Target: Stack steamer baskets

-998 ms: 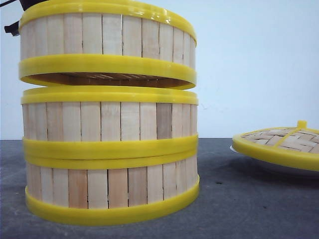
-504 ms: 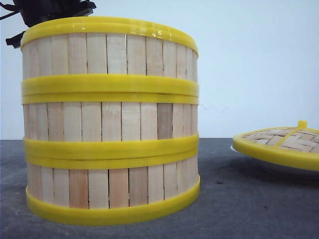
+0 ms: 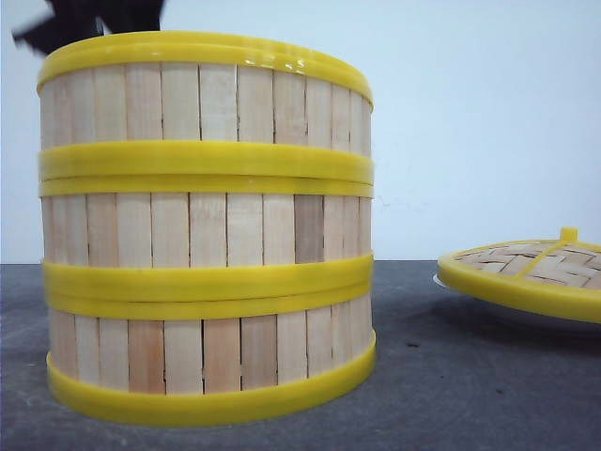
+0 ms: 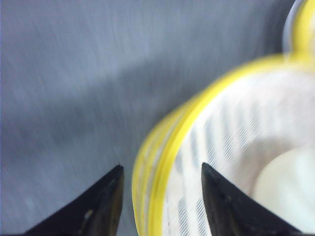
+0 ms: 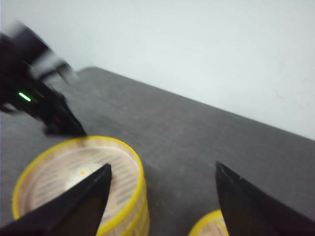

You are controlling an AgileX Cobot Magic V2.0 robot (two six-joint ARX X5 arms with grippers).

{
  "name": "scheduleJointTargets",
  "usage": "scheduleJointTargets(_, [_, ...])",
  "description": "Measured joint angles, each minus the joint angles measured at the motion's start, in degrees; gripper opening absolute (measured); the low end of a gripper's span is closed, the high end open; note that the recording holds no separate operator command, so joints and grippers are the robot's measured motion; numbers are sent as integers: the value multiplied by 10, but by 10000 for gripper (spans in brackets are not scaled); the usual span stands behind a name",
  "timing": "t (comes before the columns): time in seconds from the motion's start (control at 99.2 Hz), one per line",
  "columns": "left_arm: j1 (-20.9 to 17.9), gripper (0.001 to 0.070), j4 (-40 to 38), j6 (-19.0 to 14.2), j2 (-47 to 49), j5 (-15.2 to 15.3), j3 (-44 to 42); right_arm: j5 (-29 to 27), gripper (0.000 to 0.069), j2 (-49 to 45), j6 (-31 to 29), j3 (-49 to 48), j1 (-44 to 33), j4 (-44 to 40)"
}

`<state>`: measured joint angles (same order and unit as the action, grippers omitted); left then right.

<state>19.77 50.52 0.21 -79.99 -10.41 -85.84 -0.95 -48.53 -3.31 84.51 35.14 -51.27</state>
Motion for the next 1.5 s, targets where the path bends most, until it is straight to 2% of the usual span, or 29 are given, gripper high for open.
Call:
scheduleJointTargets(0.182, [-21,295,-90,-9,148,1,-5,-34,415,-36,-1,0,-2,-30])
scheduleJointTargets(0.373, [-34,295,-87,-10,262,2,2,-37,415,-90,-2,0,-37,-55])
scheduleJointTargets(0.615, [-34,295,-119,-11,392,2,179,-6,415,-147,-2,-28,-118,-58])
scheduleJointTargets(0.736, [-34,295,-125,-16,456,1,268,10,415,-153,-3,-87,-153,-19])
scheduleJointTargets(0.887, [-34,295,-115,-21,532,-1,310,14,415,-153,-16,-183,-197,57])
scheduleJointTargets(1.069, [-34,295,-81,-26,560,-3,312,29,415,-195,-32,-260,-249,116])
scheduleJointTargets(1.251, [-34,295,-67,-26,583,-5,315,55,414,-264,-45,-262,-277,138])
scheduleJointTargets(1.503, [-34,295,-54,-26,586,-6,315,55,401,-320,-47,-262,-277,154])
